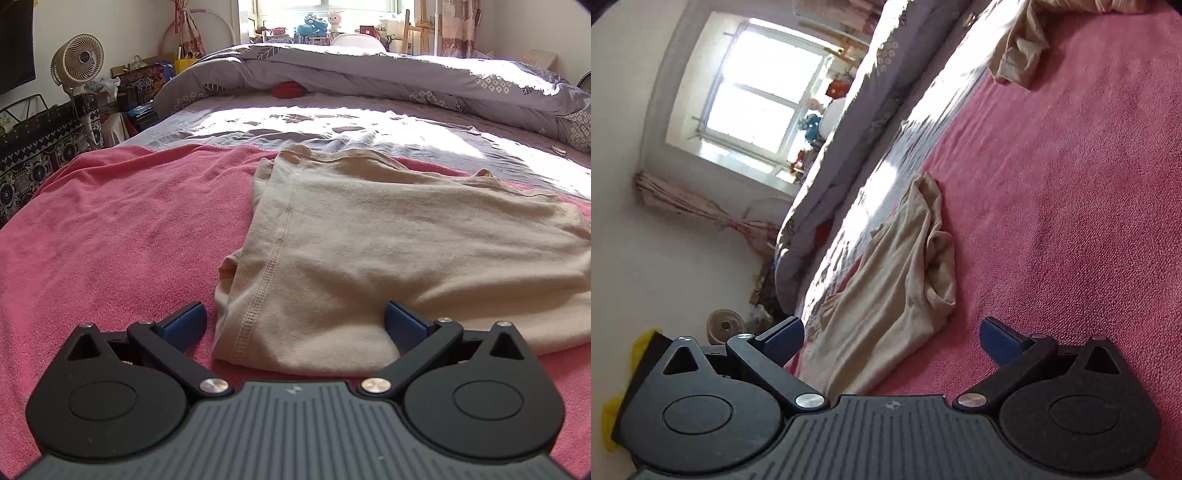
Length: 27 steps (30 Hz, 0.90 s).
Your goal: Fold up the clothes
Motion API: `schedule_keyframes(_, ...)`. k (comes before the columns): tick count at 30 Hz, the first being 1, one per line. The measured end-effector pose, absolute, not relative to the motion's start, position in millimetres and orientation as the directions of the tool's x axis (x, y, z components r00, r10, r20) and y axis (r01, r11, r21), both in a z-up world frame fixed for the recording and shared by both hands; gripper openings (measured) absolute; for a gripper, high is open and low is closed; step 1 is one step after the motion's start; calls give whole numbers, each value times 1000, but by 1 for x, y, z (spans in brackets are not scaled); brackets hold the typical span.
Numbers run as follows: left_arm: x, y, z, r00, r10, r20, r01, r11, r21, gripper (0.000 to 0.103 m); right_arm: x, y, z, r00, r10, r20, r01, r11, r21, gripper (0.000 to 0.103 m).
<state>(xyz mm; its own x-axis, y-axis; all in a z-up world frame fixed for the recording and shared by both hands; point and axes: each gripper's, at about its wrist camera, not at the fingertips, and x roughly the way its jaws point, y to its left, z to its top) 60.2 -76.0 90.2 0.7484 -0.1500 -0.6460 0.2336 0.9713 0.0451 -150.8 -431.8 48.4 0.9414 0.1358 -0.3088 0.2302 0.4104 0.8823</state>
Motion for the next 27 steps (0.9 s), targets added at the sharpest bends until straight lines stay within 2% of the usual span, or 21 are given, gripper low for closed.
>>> schedule_keyframes(3,60,-76,90,748,-151,-646,233,972,43,103,-150,-425,50,941,103,-324,247,448,859,102)
schedule_keyframes(8,60,-75,90,747,-155,-646,233,972,36,103,-112,-402,60,880,32,-473,339,654,676,103)
schedule_keyframes(11,60,-74,90,746,-159,-647,233,972,30,103,-89,-391,62,862,0,-507,357,709,608,103)
schedule_keyframes(15,62,-73,90,744,-164,-648,233,972,21,103,-72,-389,57,875,-14,-484,353,704,617,103)
schedule_keyframes(22,62,-70,90,743,-171,-647,233,972,11,103,-56,-377,57,854,-30,-520,340,789,512,103)
schedule_keyframes(27,63,-70,90,743,-171,-647,233,972,11,103,-57,-382,56,863,-8,-505,325,774,543,103)
